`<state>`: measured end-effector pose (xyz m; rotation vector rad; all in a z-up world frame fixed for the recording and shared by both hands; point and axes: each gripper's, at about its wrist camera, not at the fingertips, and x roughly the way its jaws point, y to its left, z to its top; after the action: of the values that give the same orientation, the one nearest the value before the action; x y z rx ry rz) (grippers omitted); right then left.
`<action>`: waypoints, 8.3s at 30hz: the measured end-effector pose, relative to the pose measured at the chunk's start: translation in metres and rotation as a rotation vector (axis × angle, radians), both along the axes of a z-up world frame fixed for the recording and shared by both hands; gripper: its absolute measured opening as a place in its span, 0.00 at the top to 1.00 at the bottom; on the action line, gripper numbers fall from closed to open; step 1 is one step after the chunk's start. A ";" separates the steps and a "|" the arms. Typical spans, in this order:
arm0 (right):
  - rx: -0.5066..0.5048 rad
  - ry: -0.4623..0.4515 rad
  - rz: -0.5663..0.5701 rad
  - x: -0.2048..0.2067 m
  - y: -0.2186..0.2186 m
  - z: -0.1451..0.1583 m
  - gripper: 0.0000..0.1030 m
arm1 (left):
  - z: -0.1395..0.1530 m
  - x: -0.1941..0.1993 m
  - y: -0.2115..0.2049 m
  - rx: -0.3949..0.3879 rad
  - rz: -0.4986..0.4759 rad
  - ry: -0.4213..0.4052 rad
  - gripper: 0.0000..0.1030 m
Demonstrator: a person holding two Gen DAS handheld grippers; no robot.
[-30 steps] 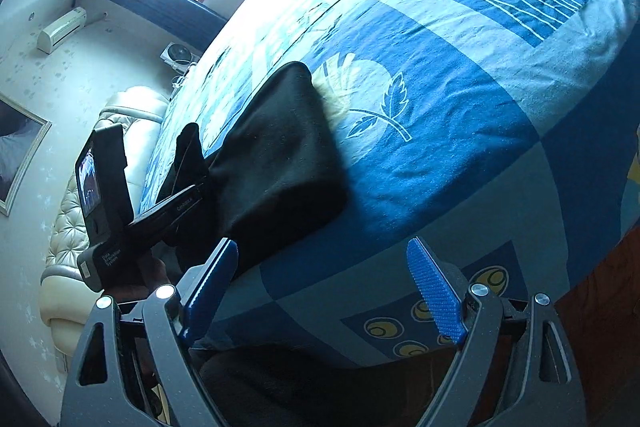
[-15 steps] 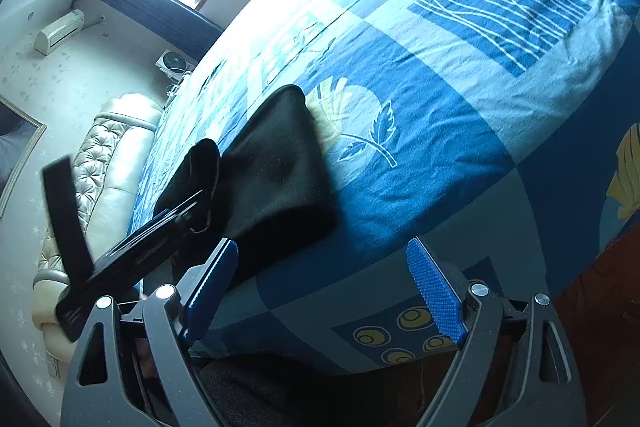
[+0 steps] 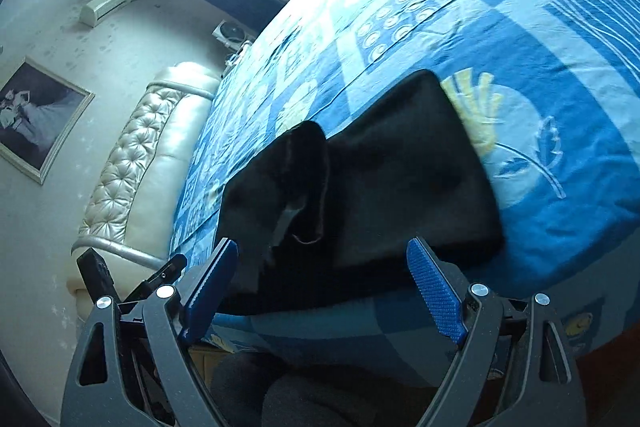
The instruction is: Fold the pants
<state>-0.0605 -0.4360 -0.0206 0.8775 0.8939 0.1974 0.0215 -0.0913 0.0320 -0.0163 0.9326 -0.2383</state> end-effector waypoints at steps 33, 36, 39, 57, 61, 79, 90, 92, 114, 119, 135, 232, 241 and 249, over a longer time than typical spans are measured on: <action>-0.007 0.090 0.195 0.073 0.073 -0.018 0.87 | -0.046 0.009 0.066 -0.072 0.074 0.110 0.09; -0.024 0.037 0.195 0.066 0.069 0.003 0.87 | -0.046 0.009 0.065 -0.064 0.067 0.106 0.09; -0.051 -0.003 0.190 0.058 0.060 0.022 0.87 | -0.047 0.008 0.064 -0.060 0.064 0.105 0.09; -0.112 0.039 0.029 0.022 -0.027 0.022 0.87 | -0.046 0.004 0.055 -0.046 0.039 0.098 0.09; -0.097 0.098 -0.002 0.017 -0.042 -0.006 0.87 | -0.047 0.004 0.055 -0.043 0.040 0.100 0.09; 0.051 0.094 -0.054 0.003 -0.064 -0.049 0.87 | -0.052 0.003 0.051 -0.035 0.029 0.113 0.09; 0.102 0.086 -0.069 -0.010 -0.079 -0.052 0.81 | -0.053 -0.002 0.044 -0.029 0.008 0.115 0.09; 0.119 0.085 -0.078 -0.014 -0.083 -0.051 0.75 | -0.053 -0.004 0.042 -0.031 0.003 0.114 0.09; 0.224 0.070 -0.116 -0.040 -0.096 -0.048 0.19 | -0.064 0.015 -0.020 -0.361 -0.175 0.236 0.09; 0.241 0.088 -0.053 -0.033 -0.081 -0.055 0.19 | -0.078 0.021 -0.035 -0.403 -0.201 0.285 0.09; 0.059 0.080 0.028 -0.020 -0.052 -0.054 0.46 | -0.094 0.034 -0.058 -0.372 -0.223 0.342 0.46; 0.119 0.008 0.238 0.103 0.073 -0.062 0.59 | -0.070 0.057 0.037 -0.166 -0.168 0.196 0.60; 0.126 -0.004 0.272 0.113 0.093 -0.069 0.59 | -0.070 0.060 0.068 -0.165 -0.136 0.171 0.60; 0.160 -0.013 0.253 0.108 0.090 -0.076 0.59 | -0.074 0.058 0.069 -0.176 -0.140 0.148 0.59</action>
<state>0.0479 -0.3456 -0.0964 0.9084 0.9860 0.4987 0.0797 -0.0222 -0.0420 -0.1329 1.0589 -0.4529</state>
